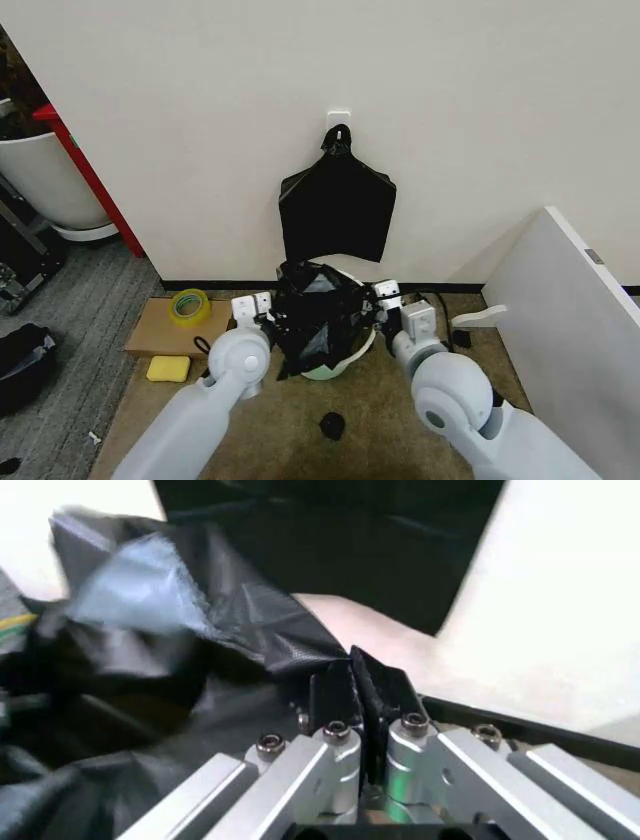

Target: Place the garbage bag over the trash bin.

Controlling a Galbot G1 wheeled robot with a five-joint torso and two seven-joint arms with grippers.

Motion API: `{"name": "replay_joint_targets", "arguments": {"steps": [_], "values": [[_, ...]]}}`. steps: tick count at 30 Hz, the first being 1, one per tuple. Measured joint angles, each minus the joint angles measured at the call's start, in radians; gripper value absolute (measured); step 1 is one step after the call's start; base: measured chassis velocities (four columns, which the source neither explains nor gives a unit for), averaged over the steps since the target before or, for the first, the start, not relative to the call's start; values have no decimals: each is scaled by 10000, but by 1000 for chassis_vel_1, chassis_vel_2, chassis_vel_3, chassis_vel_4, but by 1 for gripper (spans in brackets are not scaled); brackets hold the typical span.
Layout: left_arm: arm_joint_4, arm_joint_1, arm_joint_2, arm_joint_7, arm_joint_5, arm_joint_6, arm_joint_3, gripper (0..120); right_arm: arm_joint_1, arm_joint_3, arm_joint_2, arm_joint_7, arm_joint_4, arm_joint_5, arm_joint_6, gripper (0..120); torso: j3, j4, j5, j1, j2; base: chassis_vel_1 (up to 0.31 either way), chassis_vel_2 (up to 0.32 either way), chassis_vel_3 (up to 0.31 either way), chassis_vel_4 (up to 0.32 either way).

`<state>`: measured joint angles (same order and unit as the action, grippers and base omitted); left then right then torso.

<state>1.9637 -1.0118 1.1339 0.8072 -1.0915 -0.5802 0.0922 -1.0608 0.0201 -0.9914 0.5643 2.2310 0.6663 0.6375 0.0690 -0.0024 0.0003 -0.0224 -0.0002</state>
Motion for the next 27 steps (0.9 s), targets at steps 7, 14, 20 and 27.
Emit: {"name": "replay_joint_targets", "arguments": {"steps": [7, 14, 20, 27], "values": [[486, -472, -255, -289, 104, 296, 280, 1, -379, 668, 436, 20, -6, 331, -125, 0, -1, -2, 0, 0, 0, 0, 0, 0, 0], [889, -915, -544, -457, 104, 419, 382, 1, -735, 933, 680, -24, 69, 600, -156, 0, -2, -1, 0, 2, 0, 0, 0, 0, 0], [1301, -1278, -748, -528, 144, 400, 407, 1, -1144, 962, 789, -818, 545, 77, -420, 3, -2, 0, 0, 2, 1, 0, 0, 0, 0], [1696, -1593, -886, -664, 357, 317, 439, 1, -1758, 901, 1144, -2107, 1327, -1401, -964, 29, -3, -1, -1, 2, 1, 0, 0, 0, 0]]}}
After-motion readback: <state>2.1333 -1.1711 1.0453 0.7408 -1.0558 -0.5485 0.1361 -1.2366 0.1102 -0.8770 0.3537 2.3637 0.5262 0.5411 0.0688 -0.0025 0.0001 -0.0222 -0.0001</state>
